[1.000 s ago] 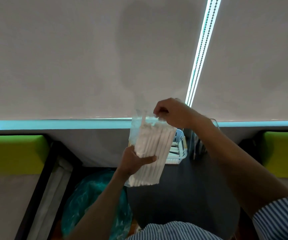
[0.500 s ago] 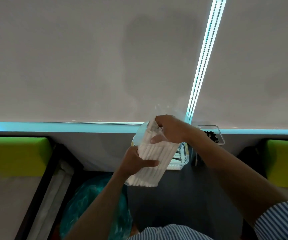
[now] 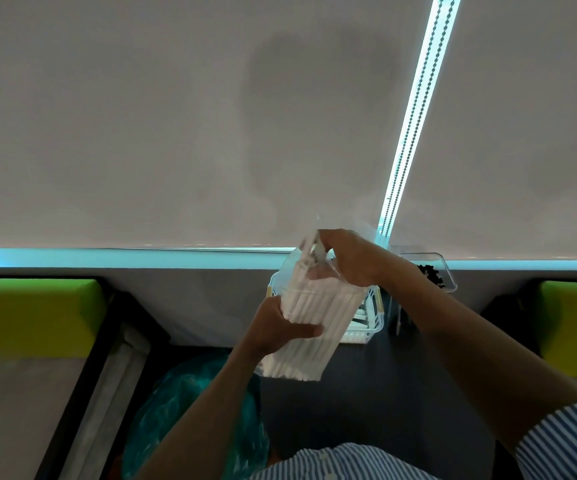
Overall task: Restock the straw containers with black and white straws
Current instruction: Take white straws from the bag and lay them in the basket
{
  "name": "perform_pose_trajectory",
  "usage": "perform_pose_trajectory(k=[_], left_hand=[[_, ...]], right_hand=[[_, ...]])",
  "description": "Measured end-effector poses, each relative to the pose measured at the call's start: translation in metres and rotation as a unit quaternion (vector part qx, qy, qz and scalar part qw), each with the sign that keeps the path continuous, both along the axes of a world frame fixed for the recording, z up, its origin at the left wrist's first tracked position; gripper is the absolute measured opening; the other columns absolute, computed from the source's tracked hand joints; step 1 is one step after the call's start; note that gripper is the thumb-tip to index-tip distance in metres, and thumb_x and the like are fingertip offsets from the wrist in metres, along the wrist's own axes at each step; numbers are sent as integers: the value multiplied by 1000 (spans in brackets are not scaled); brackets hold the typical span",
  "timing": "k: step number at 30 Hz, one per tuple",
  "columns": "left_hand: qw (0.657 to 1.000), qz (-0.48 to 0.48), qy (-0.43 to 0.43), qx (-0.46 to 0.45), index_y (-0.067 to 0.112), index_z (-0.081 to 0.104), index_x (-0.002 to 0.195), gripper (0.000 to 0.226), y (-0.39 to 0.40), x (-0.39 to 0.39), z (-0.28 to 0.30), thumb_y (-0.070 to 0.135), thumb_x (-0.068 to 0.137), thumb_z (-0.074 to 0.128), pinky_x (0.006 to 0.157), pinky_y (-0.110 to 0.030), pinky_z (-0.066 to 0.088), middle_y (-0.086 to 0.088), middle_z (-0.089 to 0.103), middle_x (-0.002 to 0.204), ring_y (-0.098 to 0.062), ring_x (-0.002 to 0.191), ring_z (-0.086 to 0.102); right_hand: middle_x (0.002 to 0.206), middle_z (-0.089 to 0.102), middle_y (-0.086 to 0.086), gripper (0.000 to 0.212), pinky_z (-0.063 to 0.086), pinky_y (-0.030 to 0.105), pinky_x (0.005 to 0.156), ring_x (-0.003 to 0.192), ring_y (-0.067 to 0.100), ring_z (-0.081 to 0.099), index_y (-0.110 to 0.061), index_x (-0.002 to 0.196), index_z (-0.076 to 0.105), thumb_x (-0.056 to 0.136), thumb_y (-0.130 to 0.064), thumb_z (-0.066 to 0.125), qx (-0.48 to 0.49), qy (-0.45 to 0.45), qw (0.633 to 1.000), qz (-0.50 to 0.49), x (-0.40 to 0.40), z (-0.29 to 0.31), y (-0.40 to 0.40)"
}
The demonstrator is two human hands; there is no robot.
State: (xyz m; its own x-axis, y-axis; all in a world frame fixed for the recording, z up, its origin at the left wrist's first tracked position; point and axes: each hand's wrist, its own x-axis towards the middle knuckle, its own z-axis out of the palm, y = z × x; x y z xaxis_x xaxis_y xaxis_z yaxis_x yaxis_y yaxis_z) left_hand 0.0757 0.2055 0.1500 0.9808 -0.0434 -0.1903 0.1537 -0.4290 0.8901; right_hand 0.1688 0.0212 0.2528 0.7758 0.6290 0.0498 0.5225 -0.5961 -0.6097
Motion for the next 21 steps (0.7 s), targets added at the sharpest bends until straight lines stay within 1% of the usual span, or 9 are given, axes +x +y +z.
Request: perform_pose_trajectory(k=[2, 3, 5, 8, 12, 15, 16, 19, 21], left_hand=[[1000, -17, 2, 9, 25, 62, 107, 51, 0, 2, 1, 35, 67, 92, 77, -21, 57, 11, 69, 100, -7, 96, 67], [1000, -24, 3, 16, 27, 60, 108, 53, -1, 4, 0, 38, 67, 92, 80, -22, 57, 12, 68, 100, -7, 97, 66], [999, -31, 5, 21, 31, 57, 111, 58, -2, 6, 0, 44, 66, 91, 86, -26, 58, 13, 67, 103, -7, 101, 65], [999, -36, 1, 18, 35, 55, 109, 56, -2, 5, 0, 44, 67, 91, 80, -20, 57, 14, 67, 102, -3, 100, 65], [999, -37, -6, 9, 32, 59, 112, 57, 1, 3, 1, 41, 66, 91, 74, -16, 55, 13, 69, 104, -1, 100, 65], [1000, -30, -3, -2, 26, 63, 114, 59, 3, 0, 0, 38, 66, 92, 76, -18, 56, 11, 70, 105, -3, 101, 66], [1000, -27, -1, -4, 25, 63, 113, 58, 4, -1, -1, 37, 65, 93, 76, -18, 57, 11, 70, 105, -4, 100, 66], [1000, -23, 1, -11, 22, 63, 114, 59, 5, -3, -3, 38, 65, 93, 81, -24, 59, 10, 70, 106, -8, 103, 67], [1000, -20, -2, -9, 22, 63, 114, 59, 3, -3, -1, 37, 66, 92, 81, -23, 58, 10, 70, 106, -7, 102, 66]], right_hand=[[111, 62, -14, 45, 45, 4, 85, 97, -3, 60, -17, 118, 63, 79, -23, 84, 28, 18, 999, 33, -4, 3, 2], [110, 63, -12, 45, 44, 4, 85, 98, -3, 61, -16, 116, 64, 77, -22, 86, 42, 28, 998, 44, -6, 6, 4], [104, 69, -5, 36, 52, 17, 86, 95, 8, 67, -16, 107, 69, 76, -20, 86, 66, 28, 996, 45, -5, 5, 5], [100, 73, 0, 31, 59, 36, 85, 91, 19, 71, -13, 103, 72, 77, -25, 85, 69, 3, 996, 47, -3, 8, 4], [100, 74, 3, 31, 60, 39, 85, 91, 21, 72, -9, 103, 73, 79, -24, 84, 66, 2, 997, 46, 2, 7, 0], [95, 74, -1, 42, 59, 41, 84, 89, 19, 71, -16, 95, 73, 70, -47, 87, 46, 20, 998, 35, 5, 11, 1], [94, 73, -3, 39, 59, 36, 84, 88, 16, 71, -19, 93, 73, 68, -46, 88, 47, 31, 998, 31, 6, 14, 1], [91, 73, -8, 22, 57, 25, 81, 84, 8, 70, -26, 91, 72, 75, -22, 87, 72, 38, 996, 30, 5, 23, -1], [92, 70, -9, 22, 57, 26, 82, 86, 10, 69, -28, 94, 69, 78, -26, 85, 85, 35, 995, 40, 2, 25, -2]])
